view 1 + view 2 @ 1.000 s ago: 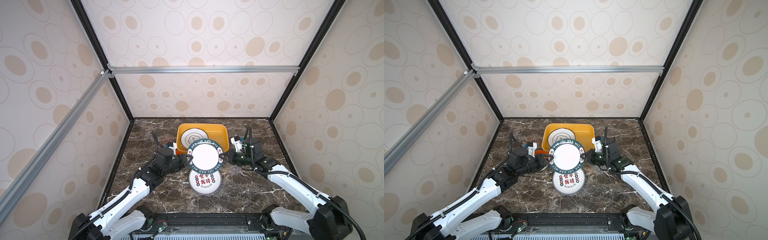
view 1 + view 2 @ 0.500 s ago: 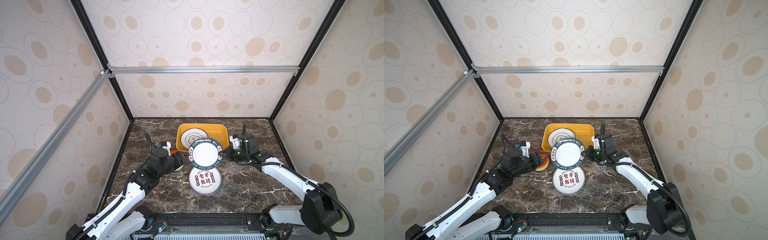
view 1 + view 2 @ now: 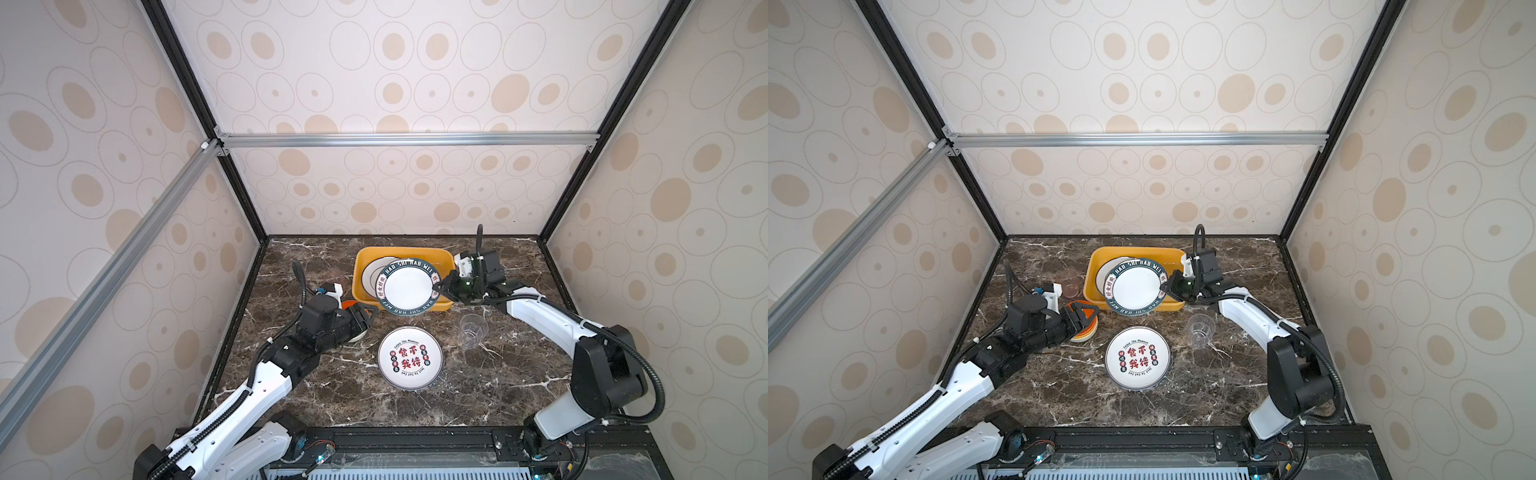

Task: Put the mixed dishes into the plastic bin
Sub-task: 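Carry the plate into the yellow bin with the right gripper while the left gripper releases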

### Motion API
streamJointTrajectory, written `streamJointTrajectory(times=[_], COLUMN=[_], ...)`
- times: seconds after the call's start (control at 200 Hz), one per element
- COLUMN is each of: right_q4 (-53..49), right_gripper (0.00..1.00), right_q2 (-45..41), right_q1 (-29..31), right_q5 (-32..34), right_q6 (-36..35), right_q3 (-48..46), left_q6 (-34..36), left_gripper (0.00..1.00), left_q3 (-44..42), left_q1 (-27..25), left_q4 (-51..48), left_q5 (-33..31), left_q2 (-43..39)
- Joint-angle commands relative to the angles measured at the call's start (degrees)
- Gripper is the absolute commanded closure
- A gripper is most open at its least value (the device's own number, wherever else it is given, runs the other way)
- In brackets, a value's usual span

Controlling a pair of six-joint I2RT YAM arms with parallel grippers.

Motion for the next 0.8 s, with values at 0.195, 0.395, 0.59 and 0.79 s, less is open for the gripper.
streamJointTrajectory(times=[0.195, 0.395, 0.59, 0.79], right_q4=[0.5, 0.1, 0.4, 0.7], right_gripper=[0.99, 0.99, 0.99, 0.99], right_q2=[9.0, 14.3, 18.4, 21.3], right_q1=[-0.8, -0.8, -0.8, -0.9], right_q5=[1.0, 1.8, 2.5, 3.0], right_q6=[0.7, 0.6, 0.7, 0.6], right_q3=[9.4, 13.9, 16.7, 18.8], left_q6=[5.2, 7.4, 7.2, 6.7], left_gripper=[0.33, 0.33, 0.32, 0.33], left_q3=[7.2, 10.5, 10.4, 9.3], left_q1=[0.9, 1.4, 1.8, 2.2], left_q4=[-3.9, -6.2, -5.6, -5.1], left_q5=[-2.1, -2.8, -2.1, -1.7], left_q2=[3.9, 6.5, 7.3, 7.1])
